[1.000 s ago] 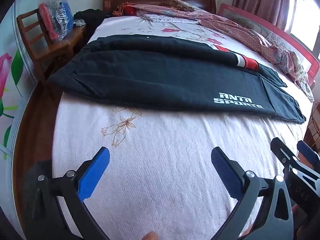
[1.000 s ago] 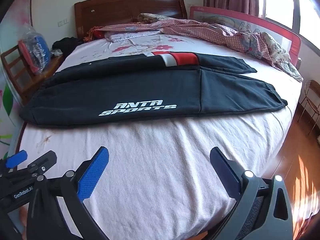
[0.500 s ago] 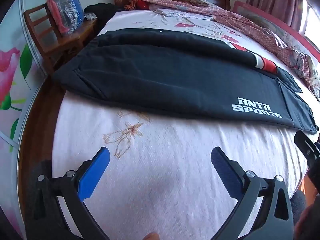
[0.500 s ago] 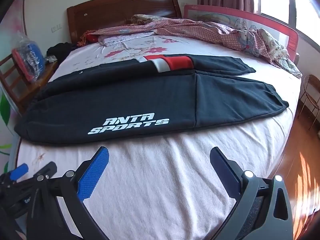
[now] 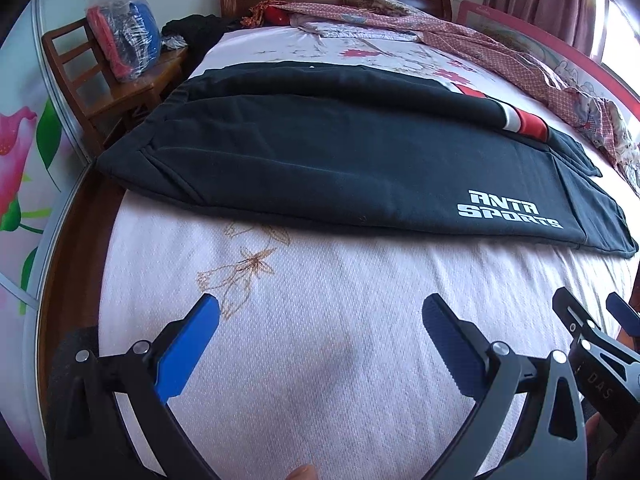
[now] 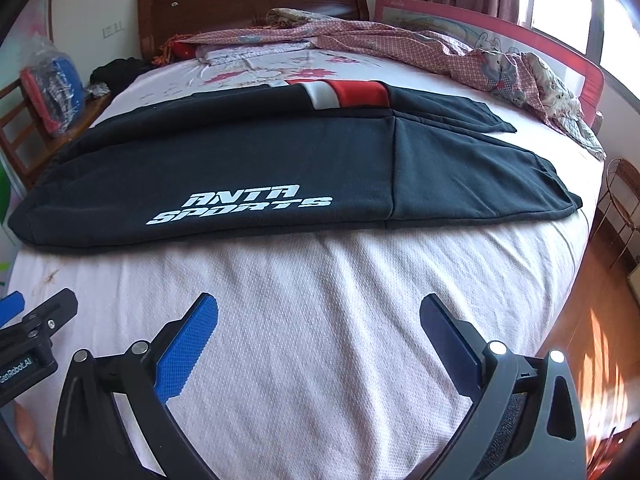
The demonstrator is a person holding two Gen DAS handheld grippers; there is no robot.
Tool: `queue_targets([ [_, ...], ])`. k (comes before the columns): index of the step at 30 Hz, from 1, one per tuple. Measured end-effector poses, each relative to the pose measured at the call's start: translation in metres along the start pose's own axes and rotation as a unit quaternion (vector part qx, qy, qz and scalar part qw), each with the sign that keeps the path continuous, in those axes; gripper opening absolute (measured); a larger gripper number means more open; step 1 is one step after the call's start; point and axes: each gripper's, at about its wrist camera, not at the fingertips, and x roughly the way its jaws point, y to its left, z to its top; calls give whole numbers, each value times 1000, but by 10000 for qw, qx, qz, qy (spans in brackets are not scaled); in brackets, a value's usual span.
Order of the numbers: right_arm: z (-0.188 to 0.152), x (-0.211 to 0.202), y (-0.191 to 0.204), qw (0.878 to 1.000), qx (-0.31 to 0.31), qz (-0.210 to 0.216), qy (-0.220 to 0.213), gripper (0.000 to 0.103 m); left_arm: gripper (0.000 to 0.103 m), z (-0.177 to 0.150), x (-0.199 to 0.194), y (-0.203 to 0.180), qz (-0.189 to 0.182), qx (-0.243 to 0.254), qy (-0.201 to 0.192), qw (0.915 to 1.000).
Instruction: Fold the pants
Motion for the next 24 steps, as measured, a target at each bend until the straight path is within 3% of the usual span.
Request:
queue_targets([
  [24, 2, -2, -5, 9999, 138, 12, 32, 100, 101, -2, 4, 4, 18, -42, 98, 9999],
])
